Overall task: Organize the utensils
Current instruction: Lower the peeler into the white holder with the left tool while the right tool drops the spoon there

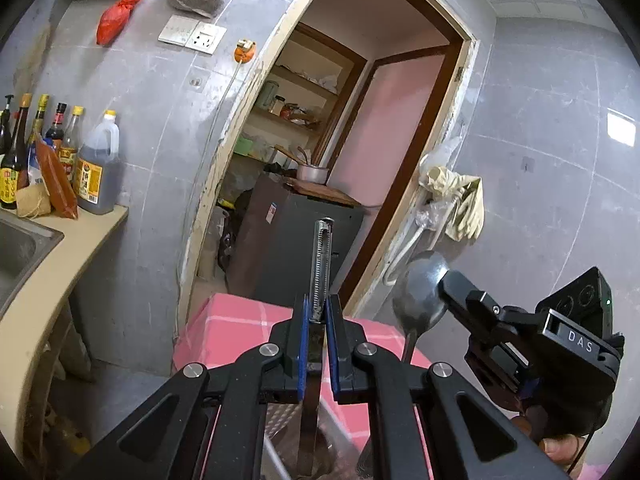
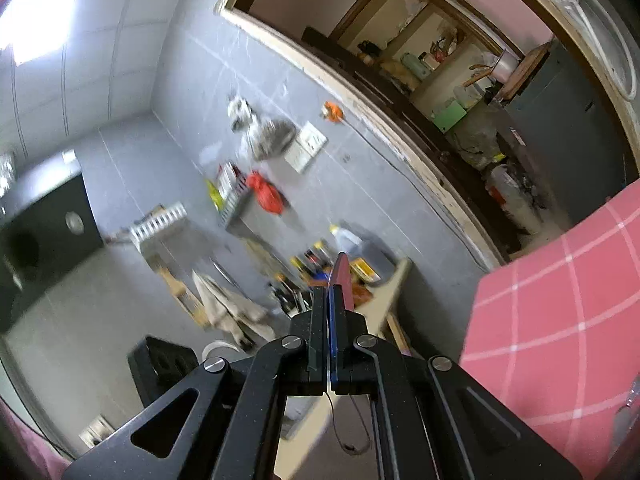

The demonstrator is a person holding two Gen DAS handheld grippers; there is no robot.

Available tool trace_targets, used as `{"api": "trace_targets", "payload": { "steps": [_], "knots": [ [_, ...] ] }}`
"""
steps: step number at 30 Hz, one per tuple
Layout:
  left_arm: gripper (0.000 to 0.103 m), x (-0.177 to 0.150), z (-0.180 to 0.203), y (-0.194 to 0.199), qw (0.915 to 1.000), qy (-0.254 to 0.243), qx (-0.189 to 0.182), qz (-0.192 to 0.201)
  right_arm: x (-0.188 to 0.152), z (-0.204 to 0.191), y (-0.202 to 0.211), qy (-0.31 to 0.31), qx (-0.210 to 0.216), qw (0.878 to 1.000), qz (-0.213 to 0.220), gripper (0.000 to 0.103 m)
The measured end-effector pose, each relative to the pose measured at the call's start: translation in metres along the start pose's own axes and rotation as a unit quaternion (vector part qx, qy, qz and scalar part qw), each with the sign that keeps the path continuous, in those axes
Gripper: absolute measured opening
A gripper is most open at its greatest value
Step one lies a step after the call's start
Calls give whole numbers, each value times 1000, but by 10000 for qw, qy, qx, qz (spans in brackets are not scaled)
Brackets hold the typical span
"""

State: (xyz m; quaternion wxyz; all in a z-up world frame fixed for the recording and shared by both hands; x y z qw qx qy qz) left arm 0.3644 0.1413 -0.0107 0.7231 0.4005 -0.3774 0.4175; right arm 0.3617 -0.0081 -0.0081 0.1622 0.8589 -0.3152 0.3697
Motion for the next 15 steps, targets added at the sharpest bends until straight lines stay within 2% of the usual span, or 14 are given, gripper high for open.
{"api": "trace_targets", "payload": {
  "steps": [8,15],
  "knots": [
    [8,-18,4,2,9995,-210,-221,56,-18,4,7,399,-272,9985,-267,1],
    [8,-27,12,11,9981,-549,-258,-124,-26,7,19,447,-405,9974,-384,1]
  ]
}}
Point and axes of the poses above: each gripper's, at about its wrist camera, not at the fingertips, and y roughly against the way its jaws point, z to its right, x to its top, the point moved 8 cm from there along -y, roughly the way its jaws point
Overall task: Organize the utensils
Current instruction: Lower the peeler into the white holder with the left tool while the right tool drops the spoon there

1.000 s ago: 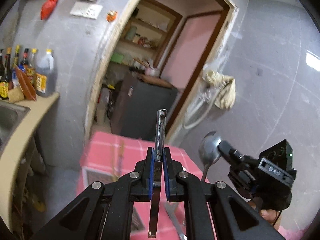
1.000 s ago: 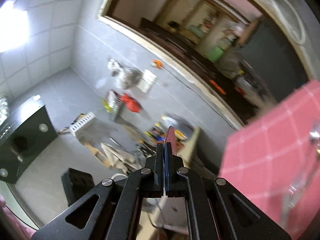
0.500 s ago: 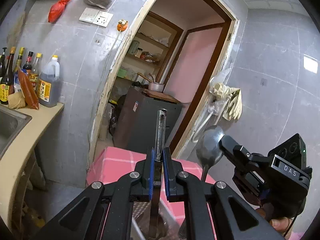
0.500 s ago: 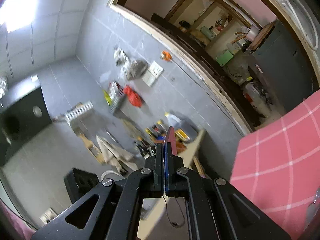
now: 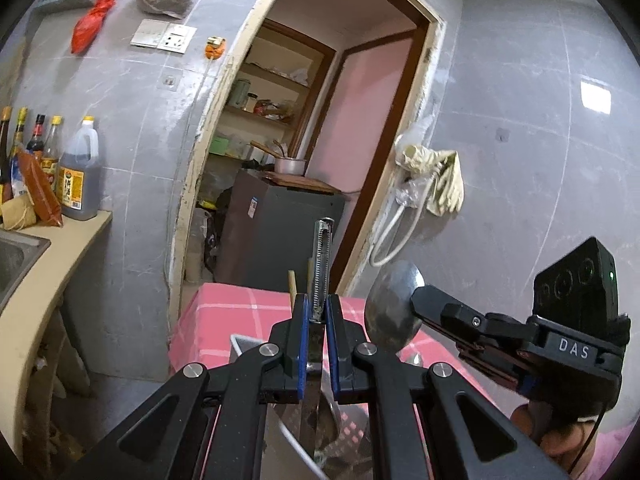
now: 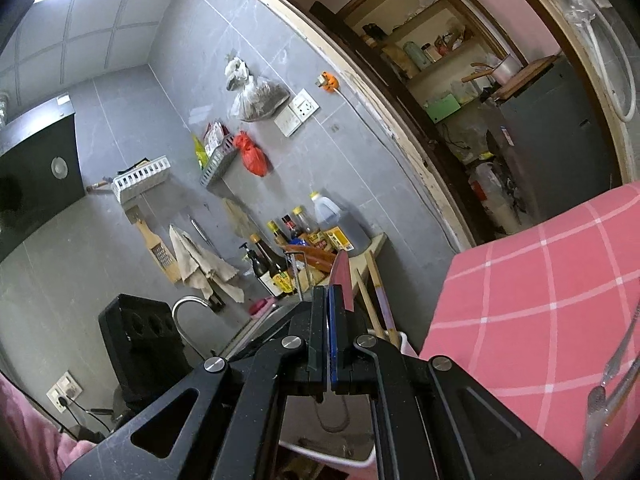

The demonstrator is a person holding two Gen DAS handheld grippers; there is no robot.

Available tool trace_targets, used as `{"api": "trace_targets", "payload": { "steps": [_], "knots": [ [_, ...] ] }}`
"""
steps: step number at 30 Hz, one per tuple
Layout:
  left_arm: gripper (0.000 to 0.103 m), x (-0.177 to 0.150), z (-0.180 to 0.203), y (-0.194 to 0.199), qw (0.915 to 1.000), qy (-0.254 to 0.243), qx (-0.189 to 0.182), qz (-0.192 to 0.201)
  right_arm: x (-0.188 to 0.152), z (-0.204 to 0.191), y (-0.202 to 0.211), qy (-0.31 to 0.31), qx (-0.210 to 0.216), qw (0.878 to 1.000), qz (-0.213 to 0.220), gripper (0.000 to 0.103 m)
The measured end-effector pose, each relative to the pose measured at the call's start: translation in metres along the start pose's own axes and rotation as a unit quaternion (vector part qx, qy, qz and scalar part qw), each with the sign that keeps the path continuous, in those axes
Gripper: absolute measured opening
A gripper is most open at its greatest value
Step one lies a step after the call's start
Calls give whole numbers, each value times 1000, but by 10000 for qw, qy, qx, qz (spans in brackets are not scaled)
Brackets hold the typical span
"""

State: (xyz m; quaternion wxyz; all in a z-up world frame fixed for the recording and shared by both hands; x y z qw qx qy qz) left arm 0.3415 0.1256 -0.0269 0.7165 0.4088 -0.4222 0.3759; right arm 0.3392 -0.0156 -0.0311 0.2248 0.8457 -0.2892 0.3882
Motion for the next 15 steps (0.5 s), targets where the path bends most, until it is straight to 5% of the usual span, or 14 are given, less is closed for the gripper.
{"api": "trace_targets", "payload": {
  "steps": [7,15],
  "knots": [
    [9,-10,13,12,9985,-437,124,-307,-11,-5,8,187,-76,9996,-187,2],
    [9,-19,8,19,9977,-66,201,-651,-20,-9,15,273,-130,9986,-435,2]
  ]
}}
Point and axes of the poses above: each gripper's, at about its wrist camera, not at the fingertips, and y roughly against the way its jaws point, z to its right, x to its top, the point moved 8 cm from there along -y, roughly the way its jaws point
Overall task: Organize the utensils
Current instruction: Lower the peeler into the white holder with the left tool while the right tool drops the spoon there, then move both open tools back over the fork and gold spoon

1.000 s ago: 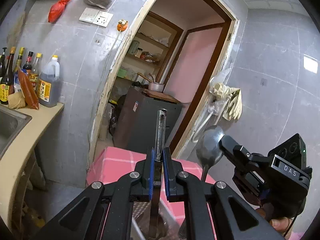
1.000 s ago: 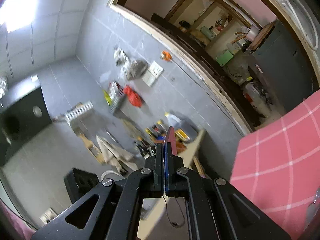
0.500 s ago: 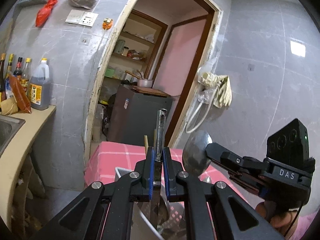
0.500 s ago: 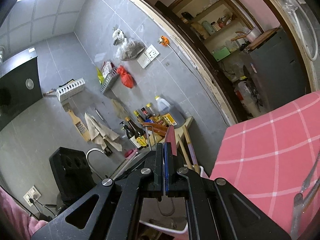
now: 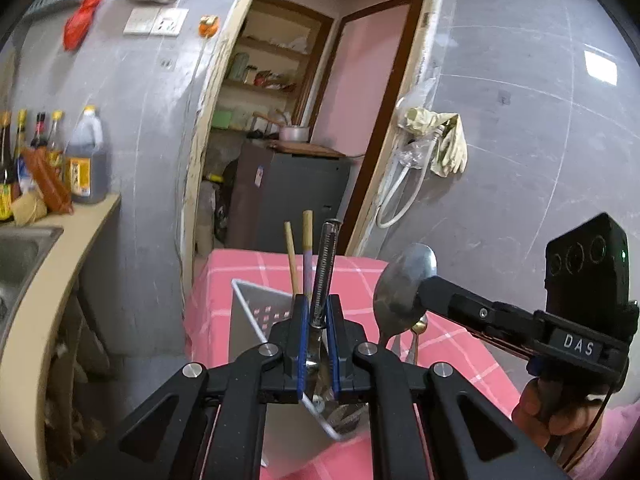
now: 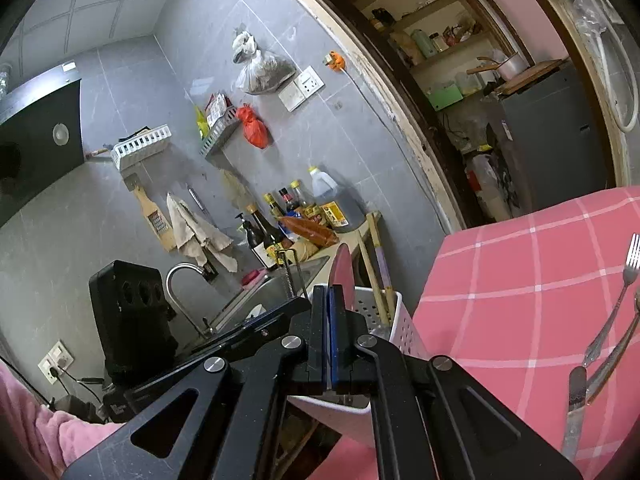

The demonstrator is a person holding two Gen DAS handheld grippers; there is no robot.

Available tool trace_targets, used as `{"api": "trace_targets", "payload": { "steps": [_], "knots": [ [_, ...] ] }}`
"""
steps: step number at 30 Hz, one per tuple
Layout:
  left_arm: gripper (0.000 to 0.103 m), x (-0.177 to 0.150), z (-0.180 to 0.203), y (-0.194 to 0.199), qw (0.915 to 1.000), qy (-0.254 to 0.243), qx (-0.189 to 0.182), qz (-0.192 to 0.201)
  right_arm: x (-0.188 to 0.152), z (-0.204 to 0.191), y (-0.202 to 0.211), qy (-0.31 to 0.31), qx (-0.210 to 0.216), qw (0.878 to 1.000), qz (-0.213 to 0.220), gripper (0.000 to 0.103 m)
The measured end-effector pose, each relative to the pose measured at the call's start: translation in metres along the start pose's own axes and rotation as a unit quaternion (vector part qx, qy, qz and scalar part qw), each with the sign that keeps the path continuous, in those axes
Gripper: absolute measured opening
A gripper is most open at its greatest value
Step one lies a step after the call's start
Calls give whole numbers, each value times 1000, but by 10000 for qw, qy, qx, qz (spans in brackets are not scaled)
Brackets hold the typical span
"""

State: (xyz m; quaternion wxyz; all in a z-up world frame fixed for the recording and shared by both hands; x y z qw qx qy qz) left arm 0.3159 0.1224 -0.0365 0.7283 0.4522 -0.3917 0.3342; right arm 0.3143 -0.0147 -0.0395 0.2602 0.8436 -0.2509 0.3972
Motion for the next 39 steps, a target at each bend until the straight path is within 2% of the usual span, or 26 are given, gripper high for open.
{"api": "trace_targets", "payload": {
  "steps": [5,8,13,15,16,17,19,22,24,26,31,35,39],
  "knots": [
    [10,-1,-3,8,9993,369,-16,-9,-2,2,7,-32,-48,9999,-97,2],
    [14,-1,-1,11,9989,475,-1,6,-1,2,10,-34,-62,9999,-106,2],
    [38,3,5,19,9982,581,111,127,9,6,30,27,-288,9996,38,2],
    [45,6,9,21,9977,625,169,180,16,9,42,95,-482,9987,142,6],
    [55,9,12,23,9975,618,243,231,20,12,51,141,-620,9977,224,16],
    [57,11,16,24,9973,586,310,300,24,13,56,160,-693,9971,278,34],
    [77,17,24,27,9969,497,430,441,33,21,75,186,-852,9952,444,48],
    [95,24,39,28,9949,341,713,635,44,31,93,134,-949,9942,484,50],
    [101,28,52,27,9933,224,824,784,49,41,108,130,-1100,9922,567,58],
    [103,32,63,25,9916,108,926,899,54,50,127,191,-1295,9891,678,71],
    [103,35,95,13,9892,-217,1049,999,62,70,161,480,-1848,9781,832,90],
    [103,30,120,0,9888,-413,1053,970,68,84,179,766,-2289,9669,831,98],
    [103,22,140,-13,9892,-535,1008,925,71,99,199,1149,-2783,9500,834,101]
  ]
}}
Point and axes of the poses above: each gripper's, at about its wrist camera, not at the fingertips, and y roughly against the way its jaws point, z to its right, x to its top, the point moved 8 cm from there along -y, roughly the way its jaws point
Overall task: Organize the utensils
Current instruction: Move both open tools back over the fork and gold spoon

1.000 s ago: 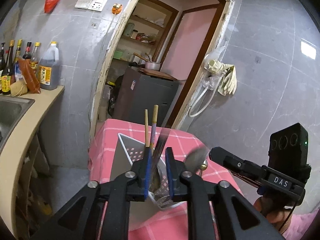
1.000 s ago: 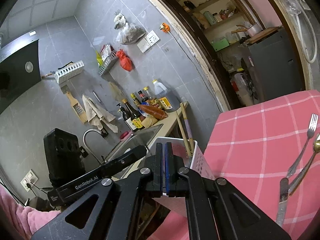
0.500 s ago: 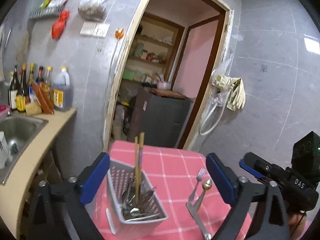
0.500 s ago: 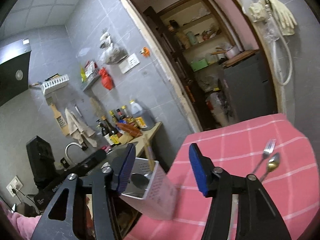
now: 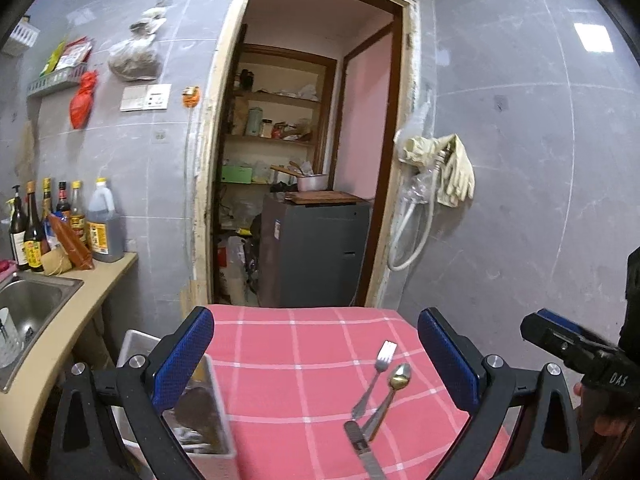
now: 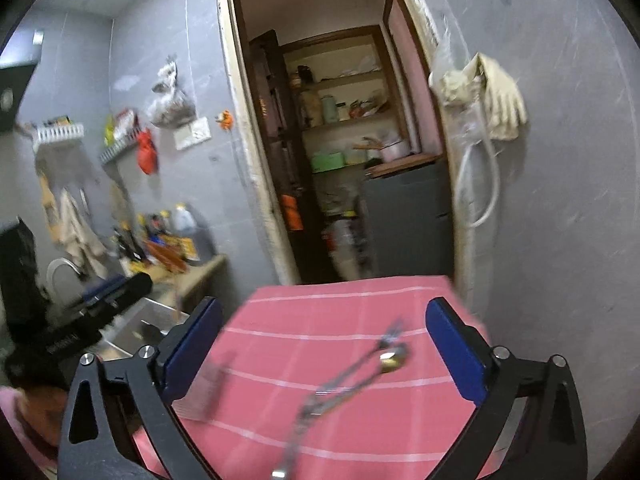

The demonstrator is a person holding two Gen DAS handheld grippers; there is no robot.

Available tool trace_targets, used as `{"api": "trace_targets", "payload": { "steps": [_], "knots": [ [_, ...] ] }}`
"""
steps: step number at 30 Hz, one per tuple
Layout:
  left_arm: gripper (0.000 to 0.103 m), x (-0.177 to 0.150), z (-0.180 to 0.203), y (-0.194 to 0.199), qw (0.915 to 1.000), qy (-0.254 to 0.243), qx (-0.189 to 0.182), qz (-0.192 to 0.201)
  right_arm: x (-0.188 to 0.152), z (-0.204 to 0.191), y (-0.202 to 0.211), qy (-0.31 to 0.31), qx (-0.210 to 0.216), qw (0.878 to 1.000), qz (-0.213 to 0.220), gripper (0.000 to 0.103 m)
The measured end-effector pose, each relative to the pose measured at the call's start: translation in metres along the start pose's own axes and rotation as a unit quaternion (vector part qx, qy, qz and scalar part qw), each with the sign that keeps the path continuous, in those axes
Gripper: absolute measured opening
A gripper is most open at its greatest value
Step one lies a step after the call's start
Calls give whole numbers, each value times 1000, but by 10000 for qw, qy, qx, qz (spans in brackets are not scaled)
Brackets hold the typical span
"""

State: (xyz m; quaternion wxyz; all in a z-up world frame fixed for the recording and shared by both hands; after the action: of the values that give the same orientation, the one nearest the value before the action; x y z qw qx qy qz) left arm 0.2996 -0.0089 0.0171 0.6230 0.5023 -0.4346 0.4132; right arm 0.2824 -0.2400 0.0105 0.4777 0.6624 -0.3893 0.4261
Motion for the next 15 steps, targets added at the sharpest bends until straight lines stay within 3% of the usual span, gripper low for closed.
{"api": "trace_targets", "payload": {
  "steps": [5,15],
  "knots": [
    [103,-16,25,-13,9998,-123,-20,-128,-4,29,-1,100,-184,9997,-155,102],
    [103,-76,50,-55,9952,193,24,-961,-41,82,-43,78,-70,9976,-686,102]
  ]
}}
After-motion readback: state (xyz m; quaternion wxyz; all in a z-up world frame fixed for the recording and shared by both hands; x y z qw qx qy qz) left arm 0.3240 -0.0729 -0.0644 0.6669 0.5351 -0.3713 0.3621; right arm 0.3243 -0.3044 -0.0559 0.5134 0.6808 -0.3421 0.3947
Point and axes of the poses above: each gripper's, at about its wrist camera, not at the fingertips, and y roughly against the way its jaws point, z to its right, x to its top, the point moved 8 cm from there along -y, roughly the way its jaws point
